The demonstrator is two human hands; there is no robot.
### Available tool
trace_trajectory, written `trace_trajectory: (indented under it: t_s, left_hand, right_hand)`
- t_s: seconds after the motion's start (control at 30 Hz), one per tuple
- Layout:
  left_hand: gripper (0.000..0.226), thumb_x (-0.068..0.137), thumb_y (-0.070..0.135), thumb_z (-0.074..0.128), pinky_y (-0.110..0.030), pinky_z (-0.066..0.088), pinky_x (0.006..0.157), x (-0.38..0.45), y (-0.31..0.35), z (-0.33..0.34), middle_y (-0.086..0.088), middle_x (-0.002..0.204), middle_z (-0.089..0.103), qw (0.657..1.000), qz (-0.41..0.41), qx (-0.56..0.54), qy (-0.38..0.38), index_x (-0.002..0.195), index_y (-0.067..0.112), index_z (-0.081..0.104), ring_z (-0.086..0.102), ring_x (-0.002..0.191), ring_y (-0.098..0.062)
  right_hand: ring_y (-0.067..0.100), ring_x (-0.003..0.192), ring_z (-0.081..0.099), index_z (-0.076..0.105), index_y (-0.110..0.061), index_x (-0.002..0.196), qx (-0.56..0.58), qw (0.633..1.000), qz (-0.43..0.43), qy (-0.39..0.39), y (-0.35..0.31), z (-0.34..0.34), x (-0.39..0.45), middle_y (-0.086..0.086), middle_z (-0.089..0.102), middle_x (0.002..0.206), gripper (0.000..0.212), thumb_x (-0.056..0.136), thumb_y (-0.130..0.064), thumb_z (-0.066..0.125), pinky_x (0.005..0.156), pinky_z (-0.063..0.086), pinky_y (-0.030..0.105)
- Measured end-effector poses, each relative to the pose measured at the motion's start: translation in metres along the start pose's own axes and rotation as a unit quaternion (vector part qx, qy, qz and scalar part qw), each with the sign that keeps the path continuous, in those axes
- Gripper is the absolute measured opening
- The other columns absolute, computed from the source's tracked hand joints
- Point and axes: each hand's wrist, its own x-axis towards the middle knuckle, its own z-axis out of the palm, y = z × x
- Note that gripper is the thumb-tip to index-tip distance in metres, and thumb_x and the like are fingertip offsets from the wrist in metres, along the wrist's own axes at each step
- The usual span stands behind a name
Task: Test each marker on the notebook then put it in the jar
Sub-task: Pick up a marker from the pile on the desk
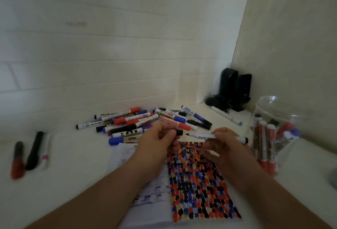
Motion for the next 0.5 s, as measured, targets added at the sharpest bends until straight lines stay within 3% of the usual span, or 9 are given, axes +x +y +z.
trace_trajectory:
  t_s: [0.17,0.5]
  left_hand:
    - [0.016,0.103,0.008,0.056,-0.028,0.061,0.073,-0.0026,0.0002,-0.0004,-0.006,0.088,0.074,1.000,0.002,0.022,-0.015,0.109,0.014,0.070,0.066,0.073,-0.012]
    - [0.015,0.101,0.006,0.060,-0.025,0.061,0.071,-0.0020,0.0004,0.0003,-0.004,0.088,0.073,1.000,0.000,0.025,-0.014,0.111,0.013,0.069,0.068,0.070,-0.009]
  right_hand:
    - [0.021,0.074,0.067,0.063,-0.010,0.087,0.008,1.000,0.007,-0.003,-0.0006,0.0025,-0.0005,0.012,0.066,0.076,0.016,0.101,-0.009,0.055,0.085,0.056,0.044]
    - [0.019,0.071,0.064,0.069,-0.013,0.087,-0.033,0.999,0.000,0.011,0.0011,0.0021,0.0003,0.010,0.067,0.074,0.015,0.100,-0.009,0.061,0.080,0.053,0.041]
